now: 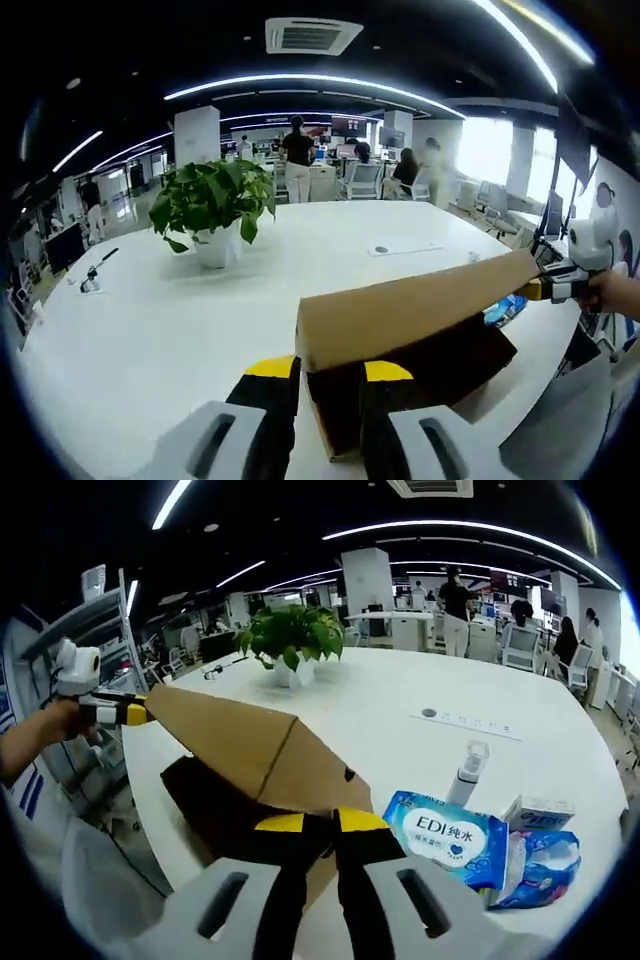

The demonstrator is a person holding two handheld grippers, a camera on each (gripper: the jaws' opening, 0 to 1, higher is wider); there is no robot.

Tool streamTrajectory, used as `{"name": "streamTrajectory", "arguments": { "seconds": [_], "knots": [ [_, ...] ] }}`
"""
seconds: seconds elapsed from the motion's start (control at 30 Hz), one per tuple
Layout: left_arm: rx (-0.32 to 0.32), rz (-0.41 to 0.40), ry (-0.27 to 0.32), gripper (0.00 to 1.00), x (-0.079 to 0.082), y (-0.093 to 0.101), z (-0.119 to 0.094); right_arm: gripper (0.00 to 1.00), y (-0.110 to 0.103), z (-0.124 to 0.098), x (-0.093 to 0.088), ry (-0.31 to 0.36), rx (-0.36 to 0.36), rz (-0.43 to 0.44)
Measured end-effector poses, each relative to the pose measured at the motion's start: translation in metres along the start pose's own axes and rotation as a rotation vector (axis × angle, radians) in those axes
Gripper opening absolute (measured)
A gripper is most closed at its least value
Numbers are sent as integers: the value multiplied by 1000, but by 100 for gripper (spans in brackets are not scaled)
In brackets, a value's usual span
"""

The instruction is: Operate the shoe box by opening the lid, removing the specified soft item, and placing it in the target area until the item is outside and the box remains undamaged.

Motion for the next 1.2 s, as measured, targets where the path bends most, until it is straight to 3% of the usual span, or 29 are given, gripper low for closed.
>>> {"name": "streamTrajectory", "arguments": {
  "seconds": [0.8,1.2],
  "knots": [
    [-37,6,-75,27,-43,11,-5,23,-22,-5,-31,-35,125,-185],
    [-71,48,-130,29,-63,15,-4,32,-31,-6,-45,-60,179,-193]
  ]
}}
Point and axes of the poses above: the point that each gripper's makers call its tool centre point, and the gripper's own axes: z roughly forward along the fingers, y roughly to its right, x roughly out of its top, the point moved 2 cm from there along -z, roughly backward along the fingers, and after that the axes turned 4 degrees about y, right-handed, at the moved point
